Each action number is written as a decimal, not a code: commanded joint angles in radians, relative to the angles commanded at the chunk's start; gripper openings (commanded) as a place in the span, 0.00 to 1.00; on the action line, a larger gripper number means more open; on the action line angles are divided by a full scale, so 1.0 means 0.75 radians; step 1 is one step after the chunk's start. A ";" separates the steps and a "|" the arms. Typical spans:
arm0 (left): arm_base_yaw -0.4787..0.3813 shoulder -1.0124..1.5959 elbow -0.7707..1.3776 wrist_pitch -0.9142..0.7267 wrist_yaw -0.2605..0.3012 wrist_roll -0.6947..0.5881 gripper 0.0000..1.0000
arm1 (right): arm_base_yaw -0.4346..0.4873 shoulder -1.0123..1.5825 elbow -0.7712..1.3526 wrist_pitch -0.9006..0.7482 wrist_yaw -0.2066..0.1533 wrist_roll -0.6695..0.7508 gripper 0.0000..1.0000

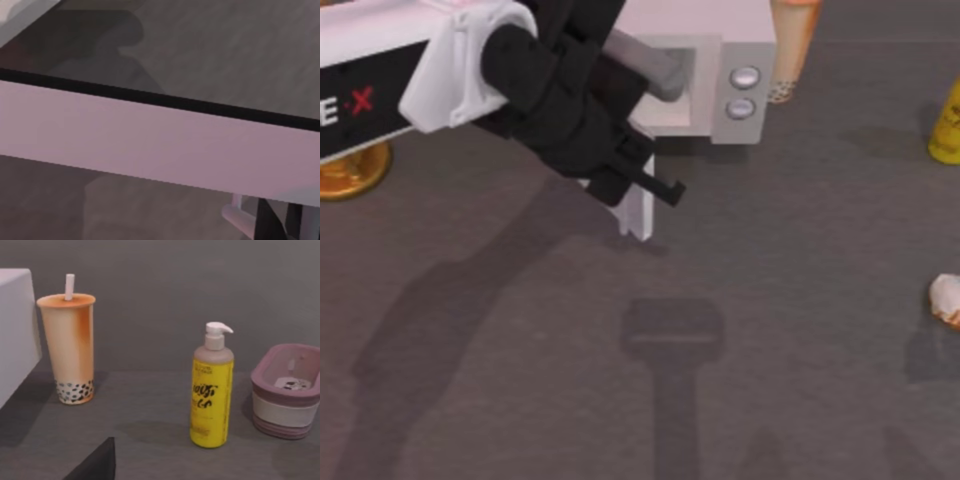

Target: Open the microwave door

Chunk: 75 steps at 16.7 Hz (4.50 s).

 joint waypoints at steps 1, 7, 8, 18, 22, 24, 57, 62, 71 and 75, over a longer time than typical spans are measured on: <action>0.000 0.000 0.000 0.000 0.000 0.000 0.00 | 0.000 0.000 0.000 0.000 0.000 0.000 1.00; 0.000 0.000 0.000 0.000 0.000 0.000 0.00 | 0.000 0.000 0.000 0.000 0.000 0.000 1.00; 0.000 0.000 0.000 0.000 0.000 0.000 0.00 | 0.000 0.000 0.000 0.000 0.000 0.000 1.00; 0.052 -0.048 -0.055 -0.009 0.082 0.142 0.00 | 0.000 0.000 0.000 0.000 0.000 0.000 1.00; 0.081 -0.073 -0.084 -0.017 0.122 0.218 0.00 | 0.000 0.000 0.000 0.000 0.000 0.000 1.00; 0.081 -0.073 -0.084 -0.017 0.122 0.218 0.00 | 0.000 0.000 0.000 0.000 0.000 0.000 1.00; 0.177 -0.118 -0.130 -0.069 0.246 0.458 0.00 | 0.000 0.000 0.000 0.000 0.000 0.000 1.00; 0.178 -0.119 -0.131 -0.070 0.248 0.462 0.00 | 0.000 0.000 0.000 0.000 0.000 0.000 1.00; 0.178 -0.119 -0.131 -0.070 0.248 0.462 0.00 | 0.000 0.000 0.000 0.000 0.000 0.000 1.00; 0.178 -0.119 -0.131 -0.070 0.248 0.462 0.00 | 0.000 0.000 0.000 0.000 0.000 0.000 1.00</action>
